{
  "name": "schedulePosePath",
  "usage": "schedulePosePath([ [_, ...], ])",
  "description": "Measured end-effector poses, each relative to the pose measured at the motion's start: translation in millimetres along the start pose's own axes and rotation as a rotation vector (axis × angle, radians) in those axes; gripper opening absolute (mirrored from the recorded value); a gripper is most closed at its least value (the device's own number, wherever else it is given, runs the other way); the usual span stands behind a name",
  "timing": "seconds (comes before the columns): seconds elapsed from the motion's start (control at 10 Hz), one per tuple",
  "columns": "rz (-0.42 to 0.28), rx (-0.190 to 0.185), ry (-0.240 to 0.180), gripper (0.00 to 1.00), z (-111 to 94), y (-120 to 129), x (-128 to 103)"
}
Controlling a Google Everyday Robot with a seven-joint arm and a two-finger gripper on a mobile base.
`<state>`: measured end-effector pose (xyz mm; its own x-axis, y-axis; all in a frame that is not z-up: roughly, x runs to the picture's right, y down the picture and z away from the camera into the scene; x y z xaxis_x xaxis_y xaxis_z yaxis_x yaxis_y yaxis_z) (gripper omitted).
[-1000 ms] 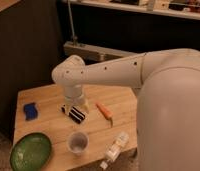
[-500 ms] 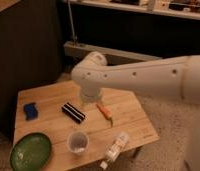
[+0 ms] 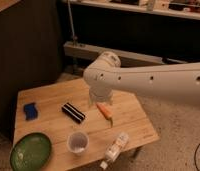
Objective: Place the pepper in the ceramic bowl
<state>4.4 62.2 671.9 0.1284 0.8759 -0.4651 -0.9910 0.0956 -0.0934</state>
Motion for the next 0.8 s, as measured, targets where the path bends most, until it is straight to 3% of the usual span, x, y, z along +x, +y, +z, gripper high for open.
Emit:
schedulePosePath([
  [0.2, -0.020, 0.004, 0.017, 0.65, 6.9, -3.9, -0.8],
  [0.4, -0.075, 0.009, 0.041, 0.65, 37.6, -36.0, -1.5],
  [0.6, -0.157, -0.024, 0.041, 0.65, 69.0, -72.3, -1.3],
  [0.8, -0.214, -0.064, 0.038, 0.65, 82.7, -93.0, -1.8],
])
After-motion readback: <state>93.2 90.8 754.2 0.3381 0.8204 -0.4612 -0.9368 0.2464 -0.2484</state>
